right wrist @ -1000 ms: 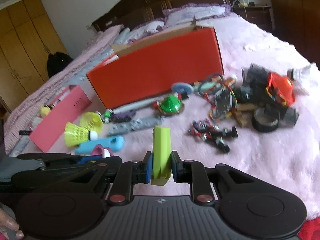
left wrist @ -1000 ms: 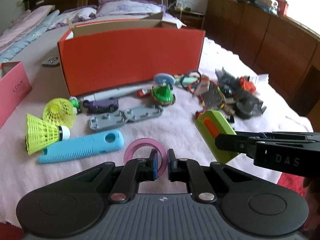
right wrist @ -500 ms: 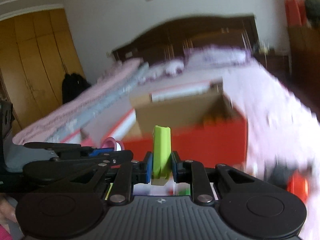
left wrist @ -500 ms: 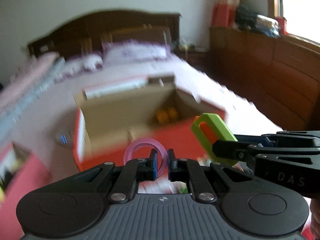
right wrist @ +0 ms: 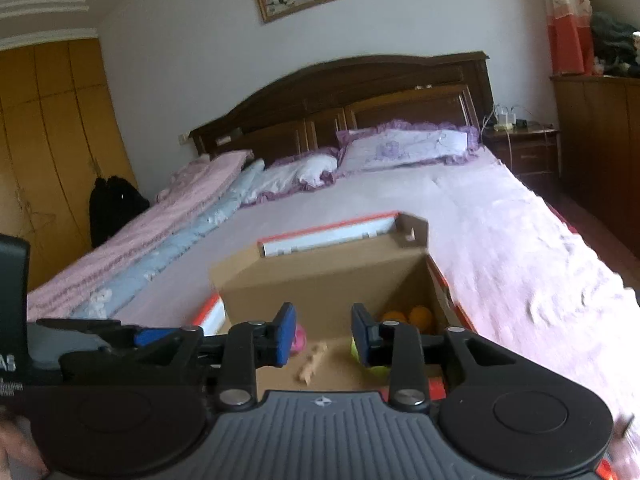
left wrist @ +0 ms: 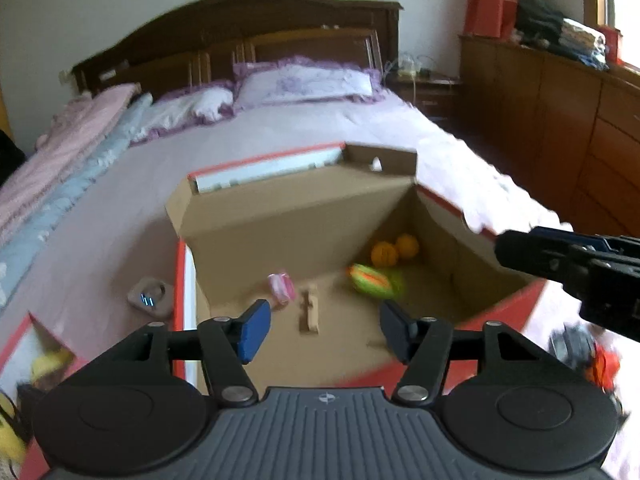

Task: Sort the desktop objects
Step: 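Carry the pink ring and lime toy over the red box and open both grippers, then withdraw both open grippers from the red box back toward the toys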

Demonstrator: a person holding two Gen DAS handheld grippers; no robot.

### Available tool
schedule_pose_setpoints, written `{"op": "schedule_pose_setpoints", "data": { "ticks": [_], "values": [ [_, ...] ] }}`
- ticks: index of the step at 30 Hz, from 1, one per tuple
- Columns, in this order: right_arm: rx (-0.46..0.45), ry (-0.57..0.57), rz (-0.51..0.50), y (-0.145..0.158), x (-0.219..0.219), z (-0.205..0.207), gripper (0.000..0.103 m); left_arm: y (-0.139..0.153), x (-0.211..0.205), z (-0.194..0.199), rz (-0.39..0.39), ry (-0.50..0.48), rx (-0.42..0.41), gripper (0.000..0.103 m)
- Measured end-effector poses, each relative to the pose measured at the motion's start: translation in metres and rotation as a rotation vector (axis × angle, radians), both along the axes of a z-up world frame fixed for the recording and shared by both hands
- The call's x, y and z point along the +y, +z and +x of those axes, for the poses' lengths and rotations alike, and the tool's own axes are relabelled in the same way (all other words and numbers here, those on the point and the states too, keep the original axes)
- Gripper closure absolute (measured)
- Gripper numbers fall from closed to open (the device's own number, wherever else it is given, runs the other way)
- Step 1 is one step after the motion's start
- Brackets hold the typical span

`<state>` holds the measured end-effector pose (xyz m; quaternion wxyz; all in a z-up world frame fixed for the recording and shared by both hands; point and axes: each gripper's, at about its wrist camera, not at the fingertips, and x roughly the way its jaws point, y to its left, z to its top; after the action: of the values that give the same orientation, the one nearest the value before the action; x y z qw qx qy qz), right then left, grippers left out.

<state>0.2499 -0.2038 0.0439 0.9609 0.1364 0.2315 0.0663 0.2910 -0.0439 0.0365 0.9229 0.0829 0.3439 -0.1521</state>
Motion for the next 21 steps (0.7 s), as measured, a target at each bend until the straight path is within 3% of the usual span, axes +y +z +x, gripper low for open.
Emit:
{"op": "schedule_pose_setpoints", "data": {
  "ticks": [3,5,7,14,18,21],
  "values": [
    [0.044,0.009,0.001,-0.023,-0.004,-0.025,0.066,-0.018,0.011,-0.031,-0.046,-0.006,0.023,0.037],
    [0.072,0.015,-0.001,-0.041,-0.005,-0.048,0.065,-0.033,0.019,-0.055,-0.052,-0.001,0.026,0.028],
    [0.115,0.026,-0.014,-0.060,-0.005,-0.071,0.064,-0.049,0.028,-0.083,-0.045,0.016,0.036,0.027],
    [0.295,-0.006,0.019,-0.123,0.005,-0.147,0.062,-0.097,0.046,-0.163,-0.062,0.089,0.197,0.024],
    [0.351,0.013,0.038,-0.140,0.016,-0.179,0.062,-0.108,0.042,-0.194,-0.038,0.069,0.275,0.021],
    [0.364,0.031,0.013,-0.142,0.026,-0.192,0.062,-0.109,0.040,-0.210,0.001,0.073,0.280,0.020]
  ]
}}
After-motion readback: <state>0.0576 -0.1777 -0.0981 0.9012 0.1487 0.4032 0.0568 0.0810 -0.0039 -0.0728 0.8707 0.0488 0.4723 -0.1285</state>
